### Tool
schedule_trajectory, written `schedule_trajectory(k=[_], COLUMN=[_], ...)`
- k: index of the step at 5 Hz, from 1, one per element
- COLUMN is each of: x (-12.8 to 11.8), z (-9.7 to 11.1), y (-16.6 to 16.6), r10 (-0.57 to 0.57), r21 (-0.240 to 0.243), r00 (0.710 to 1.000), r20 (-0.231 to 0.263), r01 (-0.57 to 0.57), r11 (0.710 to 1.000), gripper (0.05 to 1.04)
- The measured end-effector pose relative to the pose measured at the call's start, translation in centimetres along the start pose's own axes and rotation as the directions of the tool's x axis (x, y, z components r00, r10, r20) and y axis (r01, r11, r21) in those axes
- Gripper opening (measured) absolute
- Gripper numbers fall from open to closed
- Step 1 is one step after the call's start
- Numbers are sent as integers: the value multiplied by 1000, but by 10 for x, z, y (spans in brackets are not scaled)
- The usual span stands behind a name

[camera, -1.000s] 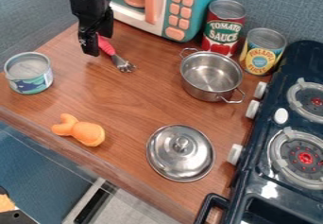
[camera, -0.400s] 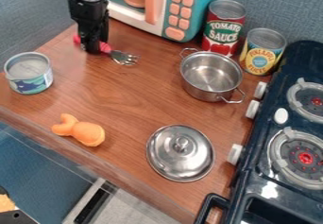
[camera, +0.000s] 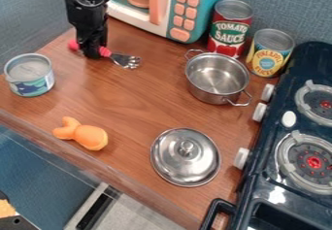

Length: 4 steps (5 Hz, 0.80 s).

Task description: Move the red spork vertically

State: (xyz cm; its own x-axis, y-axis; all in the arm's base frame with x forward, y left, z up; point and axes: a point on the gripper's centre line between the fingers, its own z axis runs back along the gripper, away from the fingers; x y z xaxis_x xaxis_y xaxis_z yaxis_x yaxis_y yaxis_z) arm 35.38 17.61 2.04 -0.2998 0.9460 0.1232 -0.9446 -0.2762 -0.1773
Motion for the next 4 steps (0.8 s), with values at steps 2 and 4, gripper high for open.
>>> schedule_trajectory(k=[2,4], x=[34,64], z=[56,61], y=[33,42], r10=[340,759], r21=[28,68], r00=[940,652], r20=[-39,-9], r01=[-339,-756], r11=[940,651], gripper=[377,377])
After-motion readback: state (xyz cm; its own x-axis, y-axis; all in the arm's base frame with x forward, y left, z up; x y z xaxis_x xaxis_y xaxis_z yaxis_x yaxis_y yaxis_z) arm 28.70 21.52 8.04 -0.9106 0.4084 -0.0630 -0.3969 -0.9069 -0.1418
